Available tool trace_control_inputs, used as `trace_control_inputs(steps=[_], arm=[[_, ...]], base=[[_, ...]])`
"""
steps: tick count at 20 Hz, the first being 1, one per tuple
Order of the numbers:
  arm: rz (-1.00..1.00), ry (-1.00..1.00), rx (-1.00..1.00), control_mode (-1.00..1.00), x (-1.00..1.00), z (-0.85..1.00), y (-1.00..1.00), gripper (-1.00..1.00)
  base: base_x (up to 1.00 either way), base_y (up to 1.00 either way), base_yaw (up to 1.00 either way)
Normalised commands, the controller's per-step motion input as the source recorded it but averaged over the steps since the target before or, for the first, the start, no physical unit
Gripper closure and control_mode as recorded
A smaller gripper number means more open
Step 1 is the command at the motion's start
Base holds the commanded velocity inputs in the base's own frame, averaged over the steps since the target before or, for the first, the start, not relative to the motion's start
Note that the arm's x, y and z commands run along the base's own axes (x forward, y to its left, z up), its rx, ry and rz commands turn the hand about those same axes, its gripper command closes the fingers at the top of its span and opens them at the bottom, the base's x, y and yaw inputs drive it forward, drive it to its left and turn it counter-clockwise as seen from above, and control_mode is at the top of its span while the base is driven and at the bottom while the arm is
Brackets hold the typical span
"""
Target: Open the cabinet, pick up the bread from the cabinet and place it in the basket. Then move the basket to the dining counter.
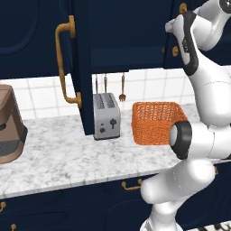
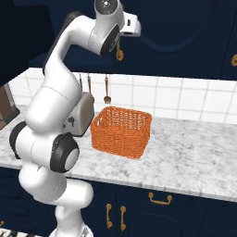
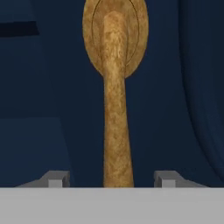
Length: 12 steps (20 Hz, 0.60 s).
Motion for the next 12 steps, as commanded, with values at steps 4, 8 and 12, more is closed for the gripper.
trace_control_inputs(steps=[4,8,12], arm=[[0.00,0.00,0.00,-1.00,0.00,-0.04,0.17,1.00],[0.00,0.00,0.00,-1.00,-0.17,-0.04,0.01,1.00],[0.00,-0.02,0.00,-1.00,-0.83,-0.13,-0.53,1.00]], base=[[0.00,0.00,0.00],[0.00,0.00,0.00],[0.00,0.00,0.00]])
